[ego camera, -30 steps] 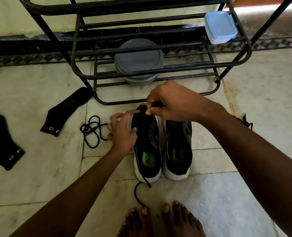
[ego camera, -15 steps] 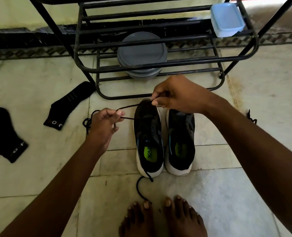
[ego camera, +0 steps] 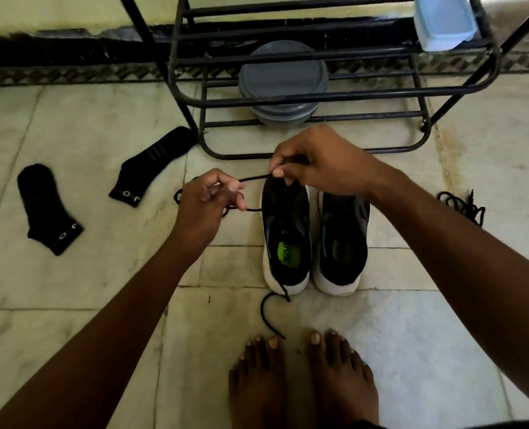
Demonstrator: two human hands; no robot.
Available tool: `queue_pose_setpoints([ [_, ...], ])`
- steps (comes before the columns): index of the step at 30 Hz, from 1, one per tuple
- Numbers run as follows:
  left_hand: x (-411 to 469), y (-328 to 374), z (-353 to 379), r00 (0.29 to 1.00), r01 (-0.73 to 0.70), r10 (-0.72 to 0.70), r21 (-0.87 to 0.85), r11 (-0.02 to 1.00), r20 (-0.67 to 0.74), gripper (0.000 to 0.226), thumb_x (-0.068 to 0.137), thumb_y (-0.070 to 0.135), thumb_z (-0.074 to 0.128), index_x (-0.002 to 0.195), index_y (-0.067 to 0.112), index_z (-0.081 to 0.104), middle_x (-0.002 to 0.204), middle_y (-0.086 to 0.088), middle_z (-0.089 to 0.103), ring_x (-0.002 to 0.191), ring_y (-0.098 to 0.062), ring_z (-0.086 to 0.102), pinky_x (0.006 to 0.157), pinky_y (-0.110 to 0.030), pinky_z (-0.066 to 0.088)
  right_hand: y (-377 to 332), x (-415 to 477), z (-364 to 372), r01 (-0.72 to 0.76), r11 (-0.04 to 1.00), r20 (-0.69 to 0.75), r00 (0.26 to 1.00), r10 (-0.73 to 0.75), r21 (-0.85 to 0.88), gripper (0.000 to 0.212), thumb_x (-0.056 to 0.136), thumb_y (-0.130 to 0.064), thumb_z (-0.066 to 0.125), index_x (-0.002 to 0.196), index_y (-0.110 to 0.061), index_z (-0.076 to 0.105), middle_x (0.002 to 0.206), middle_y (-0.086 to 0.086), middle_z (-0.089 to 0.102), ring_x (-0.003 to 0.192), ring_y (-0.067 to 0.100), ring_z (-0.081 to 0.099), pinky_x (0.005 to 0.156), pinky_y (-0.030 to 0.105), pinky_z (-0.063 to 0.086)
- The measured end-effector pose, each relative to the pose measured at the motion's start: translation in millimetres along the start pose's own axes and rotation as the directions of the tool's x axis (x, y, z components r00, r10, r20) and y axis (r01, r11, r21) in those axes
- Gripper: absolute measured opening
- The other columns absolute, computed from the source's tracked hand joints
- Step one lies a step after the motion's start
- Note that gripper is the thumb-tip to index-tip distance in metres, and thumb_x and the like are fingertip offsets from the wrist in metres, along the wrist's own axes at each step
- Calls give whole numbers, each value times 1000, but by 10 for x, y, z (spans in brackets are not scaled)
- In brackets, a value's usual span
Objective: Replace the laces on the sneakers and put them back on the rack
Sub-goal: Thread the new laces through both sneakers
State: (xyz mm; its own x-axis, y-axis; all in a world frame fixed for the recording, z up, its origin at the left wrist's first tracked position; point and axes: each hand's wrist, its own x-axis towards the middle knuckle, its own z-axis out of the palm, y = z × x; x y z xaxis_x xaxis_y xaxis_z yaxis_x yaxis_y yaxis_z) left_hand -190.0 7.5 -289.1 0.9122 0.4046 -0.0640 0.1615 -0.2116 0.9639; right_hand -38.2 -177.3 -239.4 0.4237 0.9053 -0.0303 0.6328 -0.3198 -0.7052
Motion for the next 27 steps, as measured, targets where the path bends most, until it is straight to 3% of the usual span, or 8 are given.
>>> queue_pose_setpoints([
  [4,-151,-116,-200,987,158,-160,163,974,-5,14,99,6,62,90,-3,66,80,-10,75,77,-14,75,77,-21,57,-73,32,67,-18,999,60,998,20,-38,16,99,-14,62,107,-14,76,83,-5,74,75,1,67,69,18,53],
  [8,-98,-131,-437,948,132,-288,655,744,136,13,92,27,75,93,14,77,92,8,73,95,-7,69,80,-22,48,-285,193,147,15,995,117,993,-3,-100,14,96,-10,62,99,-15,75,77,-7,72,73,2,66,67,16,47],
  [12,-67,123,-337,948,137,-212,298,945,237,52,80,20,87,126,16,65,121,5,73,118,-6,65,101,-22,47,-446,305,221,92,988,106,991,-79,-120,9,92,-11,64,94,-17,70,75,-8,71,72,1,65,68,21,50],
  [15,-32,218,-171,964,90,-117,119,989,240,21,89,8,76,107,10,66,92,-7,79,91,-22,76,82,-23,57,-403,282,234,104,990,33,994,-101,-100,5,90,-14,67,91,-17,62,74,-7,66,70,4,61,64,25,47],
  [17,10,227,-133,972,27,-72,199,980,225,12,96,8,67,86,5,62,70,-10,74,69,-33,70,66,-31,56,-340,271,215,96,991,11,995,-95,-90,7,88,-13,67,89,-16,61,75,-6,66,70,6,61,63,25,47],
  [19,39,219,-148,974,5,-71,287,958,217,20,99,11,64,83,0,58,66,-9,72,56,-22,65,58,-24,52,-276,276,195,72,995,9,997,-72,-62,6,89,-10,67,87,-16,64,74,-6,68,71,6,65,63,21,49],
  [24,50,205,-253,927,75,-236,472,879,292,17,98,16,67,83,7,63,78,-3,77,73,-12,74,67,-22,53,-228,293,207,38,998,21,999,-36,-51,8,91,-9,66,89,-14,71,74,-7,71,70,3,67,66,18,52],
  [27,45,178,-335,797,-7,-373,624,781,475,25,89,26,79,72,13,66,74,-1,71,78,-22,70,74,-34,53,-311,290,266,21,999,46,999,-20,-29,12,89,-5,64,87,-14,71,72,-7,71,66,-2,66,64,18,52],
])
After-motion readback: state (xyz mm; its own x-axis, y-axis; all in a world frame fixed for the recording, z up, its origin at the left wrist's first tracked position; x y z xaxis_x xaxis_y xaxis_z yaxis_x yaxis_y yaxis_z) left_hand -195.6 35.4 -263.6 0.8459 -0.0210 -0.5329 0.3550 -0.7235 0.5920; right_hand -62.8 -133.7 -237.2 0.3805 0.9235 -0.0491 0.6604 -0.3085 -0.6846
